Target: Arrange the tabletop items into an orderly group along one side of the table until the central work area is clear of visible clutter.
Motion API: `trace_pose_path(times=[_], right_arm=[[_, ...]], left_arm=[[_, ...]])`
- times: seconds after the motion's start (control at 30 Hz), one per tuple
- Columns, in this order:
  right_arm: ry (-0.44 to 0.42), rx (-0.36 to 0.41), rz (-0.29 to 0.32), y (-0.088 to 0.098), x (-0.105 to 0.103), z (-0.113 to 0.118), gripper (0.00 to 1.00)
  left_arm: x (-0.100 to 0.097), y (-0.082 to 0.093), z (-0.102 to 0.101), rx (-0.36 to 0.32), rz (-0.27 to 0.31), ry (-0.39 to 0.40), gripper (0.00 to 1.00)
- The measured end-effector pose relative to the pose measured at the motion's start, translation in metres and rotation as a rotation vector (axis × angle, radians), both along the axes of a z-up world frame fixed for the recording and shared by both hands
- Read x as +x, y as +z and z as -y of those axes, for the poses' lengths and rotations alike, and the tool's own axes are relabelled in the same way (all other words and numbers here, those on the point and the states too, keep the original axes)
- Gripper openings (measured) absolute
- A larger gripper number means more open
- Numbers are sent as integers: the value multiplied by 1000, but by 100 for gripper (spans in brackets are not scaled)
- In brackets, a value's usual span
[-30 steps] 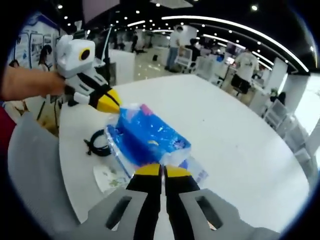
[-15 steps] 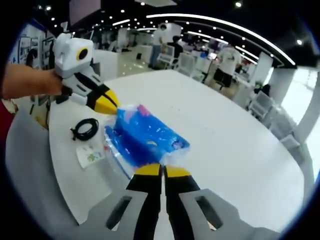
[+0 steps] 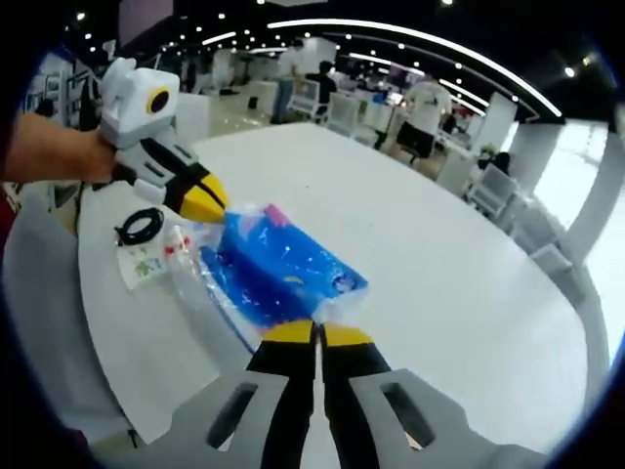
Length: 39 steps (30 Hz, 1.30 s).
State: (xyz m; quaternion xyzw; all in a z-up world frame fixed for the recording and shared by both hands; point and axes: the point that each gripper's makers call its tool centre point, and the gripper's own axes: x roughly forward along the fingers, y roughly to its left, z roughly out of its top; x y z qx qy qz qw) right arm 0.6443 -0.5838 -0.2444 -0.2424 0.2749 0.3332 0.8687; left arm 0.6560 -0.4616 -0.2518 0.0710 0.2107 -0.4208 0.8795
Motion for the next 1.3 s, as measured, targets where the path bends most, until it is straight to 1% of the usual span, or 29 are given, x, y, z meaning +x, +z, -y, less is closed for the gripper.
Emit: trace_pose_path(times=[0.03,0.23,0.37,0.57,0.67,0.83,1.3], right_arm=[[0,-2,1,-2,2,4,1],[6,-28,8,-15,15,18,1],[12,-37,-6,-29,22,26,1],[13,-43,-14,-44,34,35,1],[12,-44,-23,-55,40,40,1],[3,-44,-40,-72,48,47,1],[1,-47,-79,-102,63,48,1]], left_arm=[[1,-1,1,0,0,0,0],[12,-18,18,-4,-21,18,0],[18,-33,25,7,-33,23,0],[28,-50,34,10,-46,39,0],[33,-62,39,24,-55,42,0],[41,-75,46,42,-56,41,0],[56,-102,47,102,-79,30,0]])
